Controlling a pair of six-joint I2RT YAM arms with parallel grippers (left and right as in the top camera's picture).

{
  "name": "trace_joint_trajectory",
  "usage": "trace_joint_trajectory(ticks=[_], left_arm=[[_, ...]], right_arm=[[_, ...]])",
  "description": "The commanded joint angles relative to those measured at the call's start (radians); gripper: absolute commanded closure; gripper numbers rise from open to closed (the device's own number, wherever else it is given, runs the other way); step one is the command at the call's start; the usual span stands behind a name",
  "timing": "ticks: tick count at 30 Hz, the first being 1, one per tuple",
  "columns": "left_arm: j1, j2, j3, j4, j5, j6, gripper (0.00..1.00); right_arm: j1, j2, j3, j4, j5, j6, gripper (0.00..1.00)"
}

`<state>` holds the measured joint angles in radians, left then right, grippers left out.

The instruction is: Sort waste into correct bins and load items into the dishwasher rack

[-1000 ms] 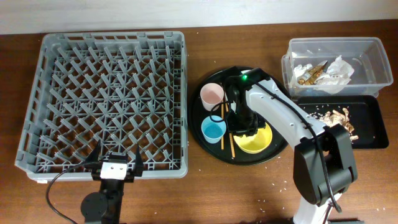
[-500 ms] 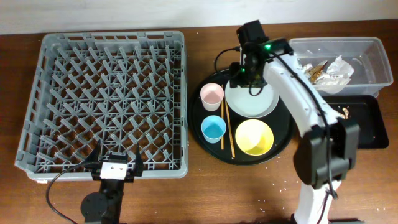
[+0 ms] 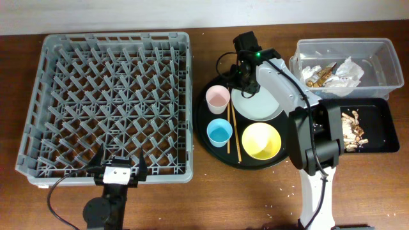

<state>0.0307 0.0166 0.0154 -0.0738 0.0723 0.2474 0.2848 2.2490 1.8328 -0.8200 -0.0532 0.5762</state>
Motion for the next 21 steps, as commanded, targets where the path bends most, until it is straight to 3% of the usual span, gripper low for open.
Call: trace_joint_trajectory(ticks=[1, 21], left_arm=[[0.005, -0.004, -0.006, 0.002, 0.011, 0.016, 0.00], [0.005, -0.004, -0.006, 0.002, 0.011, 0.016, 0.00]], right_arm=[[0.006, -0.002, 0.011, 0.016, 0.022, 0.010, 0.58], [0.030, 0.049, 0.011, 0.027, 0.092, 0.034, 0.64]])
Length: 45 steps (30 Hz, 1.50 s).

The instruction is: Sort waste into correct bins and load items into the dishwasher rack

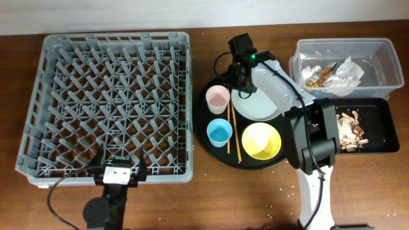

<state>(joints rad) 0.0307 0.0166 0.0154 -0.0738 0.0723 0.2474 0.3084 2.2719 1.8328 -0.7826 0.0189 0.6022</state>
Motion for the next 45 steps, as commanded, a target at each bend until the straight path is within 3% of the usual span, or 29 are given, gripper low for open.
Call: trace_joint_trajectory(ticks=[1, 5, 10, 20, 27, 45], left_arm=[[0.005, -0.004, -0.006, 0.002, 0.011, 0.016, 0.00], [0.005, -0.004, -0.006, 0.002, 0.011, 0.016, 0.00], [0.005, -0.004, -0.006, 0.002, 0.011, 0.016, 0.00], [0.005, -0.004, -0.006, 0.002, 0.011, 0.015, 0.00], [0.005, -0.004, -0.006, 0.002, 0.011, 0.016, 0.00], [0.005, -0.004, -0.006, 0.002, 0.011, 0.016, 0.00]], right_arm=[[0.006, 0.026, 0.011, -0.014, 0.020, 0.008, 0.63], [-0.010, 0.011, 0.042, -0.067, -0.013, -0.020, 0.64], [-0.073, -0.027, 0.230, -0.204, -0.109, -0.135, 0.62], [-0.096, -0.140, 0.240, -0.460, -0.193, -0.211, 0.62], [-0.132, -0.235, 0.240, -0.615, -0.297, -0.364, 0.58], [-0.124, -0.235, 0.239, -0.628, -0.296, -0.389, 0.50]])
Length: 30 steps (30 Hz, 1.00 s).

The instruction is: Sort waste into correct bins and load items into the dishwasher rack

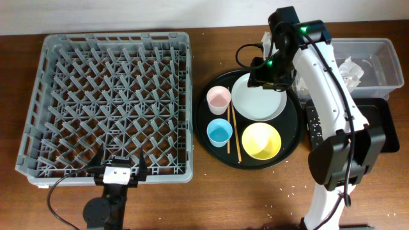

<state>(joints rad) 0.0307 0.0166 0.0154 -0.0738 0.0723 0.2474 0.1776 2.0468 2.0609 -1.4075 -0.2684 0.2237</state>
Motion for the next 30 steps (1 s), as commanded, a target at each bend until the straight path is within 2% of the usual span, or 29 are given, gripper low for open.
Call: trace_joint_trajectory(ticks=[1, 3, 5, 11, 30], left_arm=[[0.005, -0.004, -0.006, 0.002, 0.011, 0.016, 0.00], [0.005, -0.004, -0.006, 0.002, 0.011, 0.016, 0.00], [0.005, -0.004, -0.006, 0.002, 0.011, 0.016, 0.00], [0.005, -0.004, -0.006, 0.002, 0.011, 0.016, 0.00], [0.005, -0.004, -0.006, 0.002, 0.011, 0.016, 0.00]], right_arm=[[0.006, -0.010, 0.011, -0.003, -0.009, -0.011, 0.49], [0.006, -0.010, 0.011, -0.005, -0.009, -0.011, 0.46], [0.006, -0.010, 0.011, -0.007, -0.009, -0.010, 0.35], [0.006, -0.010, 0.011, -0.007, -0.008, -0.011, 0.24], [0.072, 0.011, 0.010, 0.054, -0.009, -0.010, 0.19]])
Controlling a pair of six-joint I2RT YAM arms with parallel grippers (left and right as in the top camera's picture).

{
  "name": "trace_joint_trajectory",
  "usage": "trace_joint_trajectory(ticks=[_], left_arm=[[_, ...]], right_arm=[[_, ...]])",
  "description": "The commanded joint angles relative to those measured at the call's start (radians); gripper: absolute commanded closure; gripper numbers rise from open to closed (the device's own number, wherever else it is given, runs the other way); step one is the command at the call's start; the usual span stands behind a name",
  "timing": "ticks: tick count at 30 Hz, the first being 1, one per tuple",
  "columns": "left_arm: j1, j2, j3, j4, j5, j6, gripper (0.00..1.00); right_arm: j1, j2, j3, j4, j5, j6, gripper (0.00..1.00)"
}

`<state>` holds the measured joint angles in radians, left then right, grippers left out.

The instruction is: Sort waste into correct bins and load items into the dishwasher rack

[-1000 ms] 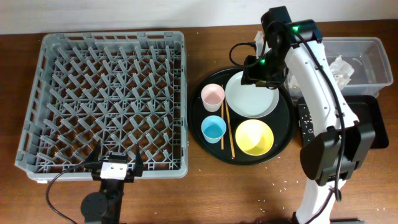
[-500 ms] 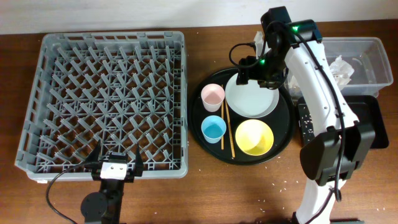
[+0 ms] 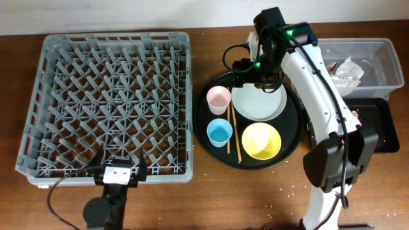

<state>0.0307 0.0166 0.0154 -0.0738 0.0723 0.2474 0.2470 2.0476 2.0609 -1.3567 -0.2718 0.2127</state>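
Note:
A black round tray (image 3: 293, 137) holds a white plate (image 3: 259, 105), a pink cup (image 3: 218, 98), a blue cup (image 3: 220, 133), a yellow bowl (image 3: 261, 141) and a pair of chopsticks (image 3: 234, 137). The grey dishwasher rack (image 3: 108, 96) at the left holds nothing. My right gripper (image 3: 248, 73) hangs over the plate's far left rim; its fingers are hidden from above by the wrist. My left gripper (image 3: 119, 170) rests at the rack's front edge, fingers apart, with nothing between them.
A clear bin (image 3: 377, 57) at the far right holds crumpled wrappers. Below it a black bin (image 3: 380, 124) is partly covered by my right arm. Crumbs lie on the brown table near the tray's front.
My right gripper has shifted left, from over the plate's far right rim to over its far left rim. The dishes, the chopsticks and the left arm have not moved.
At first my right arm lay low across the tray, its gripper at the plate's far left edge next to the pink cup. Then it stood raised over the plate's far right rim. Now it is back toward the left rim. Every dish kept its place.

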Motion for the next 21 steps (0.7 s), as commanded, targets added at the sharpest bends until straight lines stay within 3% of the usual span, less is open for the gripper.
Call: trace_joint_trajectory(ticks=[1, 21], left_arm=[[0.005, -0.004, -0.006, 0.002, 0.011, 0.016, 0.00], [0.005, -0.004, -0.006, 0.002, 0.011, 0.016, 0.00]], right_arm=[[0.003, 0.011, 0.010, 0.004, -0.005, 0.001, 0.18], [0.060, 0.010, 0.011, 0.095, 0.097, -0.024, 0.18]])
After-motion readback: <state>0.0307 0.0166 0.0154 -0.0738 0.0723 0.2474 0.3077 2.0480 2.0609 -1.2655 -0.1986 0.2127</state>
